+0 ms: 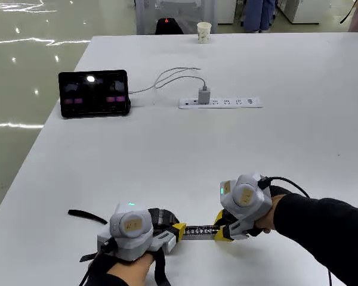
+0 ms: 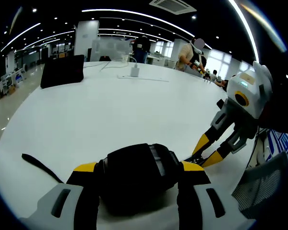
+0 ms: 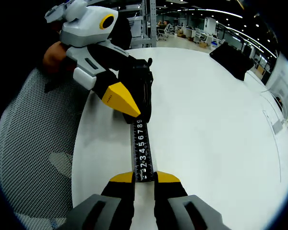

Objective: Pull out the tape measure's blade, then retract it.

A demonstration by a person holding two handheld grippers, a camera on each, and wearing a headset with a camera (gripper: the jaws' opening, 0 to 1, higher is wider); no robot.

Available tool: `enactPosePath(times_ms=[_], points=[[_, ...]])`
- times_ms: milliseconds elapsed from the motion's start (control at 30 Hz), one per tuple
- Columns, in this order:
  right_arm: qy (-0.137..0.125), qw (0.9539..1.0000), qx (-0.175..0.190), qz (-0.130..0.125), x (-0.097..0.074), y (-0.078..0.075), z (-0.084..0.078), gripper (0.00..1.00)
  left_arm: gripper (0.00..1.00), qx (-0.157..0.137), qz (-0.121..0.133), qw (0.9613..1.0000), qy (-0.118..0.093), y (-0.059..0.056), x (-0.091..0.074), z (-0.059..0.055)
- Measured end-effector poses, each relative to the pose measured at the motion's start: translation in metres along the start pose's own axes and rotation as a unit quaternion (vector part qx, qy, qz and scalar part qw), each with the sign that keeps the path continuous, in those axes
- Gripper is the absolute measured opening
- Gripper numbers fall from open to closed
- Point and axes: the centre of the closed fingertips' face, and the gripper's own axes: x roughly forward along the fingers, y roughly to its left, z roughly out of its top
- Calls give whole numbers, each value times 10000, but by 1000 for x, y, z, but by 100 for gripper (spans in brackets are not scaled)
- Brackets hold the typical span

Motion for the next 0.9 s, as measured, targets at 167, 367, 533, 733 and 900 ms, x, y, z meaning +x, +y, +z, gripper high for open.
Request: enactPosePath(times_ms=[167,367,533,733,900], points=[[22,10000,-59,32,1,1,2,12,61,-2,-3,10000,-4,0,0,0],[26,9999,-112,17,2,2,4,12,61,-9,-5,10000,-3,-1,0,1],[-17,10000,-95,17,4,2,7,12,61,-20,-4,10000,-1,-1,0,0],[-50,9999,-91,21,5,2,10,12,61,-32,-6,10000,0,-1,-1,0],[-67,9999,-121,11,8,2,13,12,61,-42,-5,10000,1,0,-1,1]])
